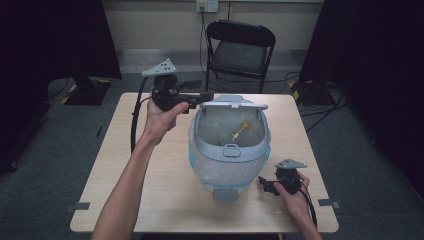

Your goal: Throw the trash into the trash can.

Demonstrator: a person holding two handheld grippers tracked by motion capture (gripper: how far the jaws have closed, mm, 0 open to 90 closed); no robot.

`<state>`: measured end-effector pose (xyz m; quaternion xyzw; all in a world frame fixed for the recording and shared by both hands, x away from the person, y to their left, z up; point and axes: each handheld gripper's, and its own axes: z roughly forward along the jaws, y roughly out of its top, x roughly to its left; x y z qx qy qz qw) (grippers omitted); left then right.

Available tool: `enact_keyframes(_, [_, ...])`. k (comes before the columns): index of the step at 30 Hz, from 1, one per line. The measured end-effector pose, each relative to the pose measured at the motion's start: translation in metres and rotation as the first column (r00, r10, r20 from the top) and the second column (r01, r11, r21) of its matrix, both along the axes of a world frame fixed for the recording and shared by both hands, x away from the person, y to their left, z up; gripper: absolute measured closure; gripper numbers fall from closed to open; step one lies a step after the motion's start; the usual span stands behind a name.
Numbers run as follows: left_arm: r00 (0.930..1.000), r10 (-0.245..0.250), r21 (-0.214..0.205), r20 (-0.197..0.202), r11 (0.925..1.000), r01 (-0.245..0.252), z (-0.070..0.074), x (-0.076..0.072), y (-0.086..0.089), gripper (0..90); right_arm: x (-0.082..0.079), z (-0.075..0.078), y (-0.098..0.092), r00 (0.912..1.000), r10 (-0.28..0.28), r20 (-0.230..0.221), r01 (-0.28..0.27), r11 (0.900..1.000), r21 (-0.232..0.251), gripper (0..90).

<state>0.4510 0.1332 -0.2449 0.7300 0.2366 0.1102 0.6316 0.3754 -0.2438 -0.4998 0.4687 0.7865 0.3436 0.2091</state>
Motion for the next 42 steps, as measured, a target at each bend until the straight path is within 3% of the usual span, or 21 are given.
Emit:
enact_keyframes(6, [0.9992,-0.038,0.018,0.007,0.9991,0.038,-0.01,-0.016,-0.009,29.4,0.0,0.0,0.0,1.0,0.001,0.001,-0.001,1.0,-0.001,13.8])
enact_keyframes(9, [0.9988,-0.048,0.009,0.004,0.9988,0.048,-0.013,-0.02,-0.013,29.3,0.0,0.0,0.0,1.0,0.001,0.001,-0.001,1.0,-0.001,13.8])
enact_keyframes(16, [0.9964,-0.081,0.05,0.022,0.9955,0.08,-0.018,-0.031,-0.021,28.5,0.0,0.0,0.0,1.0,0.0,0.001,0.0,1.0,-0.001,13.8])
enact_keyframes(21, [0.9954,-0.095,0.056,0.014,0.994,0.094,-0.023,-0.036,-0.03,27.8,0.0,0.0,0.0,1.0,0.0,0.001,0.0,1.0,-0.001,13.8])
enact_keyframes(27, [0.9931,-0.116,0.127,0.02,0.9855,0.113,-0.032,-0.041,-0.04,26.0,0.0,0.0,0.0,1.0,-0.003,0.001,0.003,1.0,-0.001,13.8])
enact_keyframes(30, [0.9914,-0.129,0.143,0.02,0.9818,0.125,-0.034,-0.043,-0.044,25.5,0.0,0.0,0.0,1.0,-0.003,0.002,0.003,1.0,-0.001,13.8])
enact_keyframes(33, [0.9888,-0.148,0.177,0.017,0.9739,0.143,-0.037,-0.046,-0.048,23.8,0.0,0.0,0.0,1.0,-0.002,0.002,0.002,1.0,-0.001,13.8])
enact_keyframes(37, [0.9901,-0.132,0.201,0.048,0.9722,0.12,-0.04,-0.052,-0.051,21.9,0.0,0.0,0.0,1.0,-0.003,0.001,0.003,1.0,-0.001,13.9])
enact_keyframes(39, [0.9919,-0.118,0.192,0.048,0.9755,0.107,-0.04,-0.054,-0.051,22.0,0.0,0.0,0.0,1.0,-0.003,0.001,0.003,1.0,-0.001,13.9])
enact_keyframes(42, [0.9912,-0.122,0.202,0.052,0.9733,0.109,-0.04,-0.053,-0.051,22.0,0.0,0.0,0.0,1.0,-0.003,0.001,0.003,1.0,-0.001,13.8])
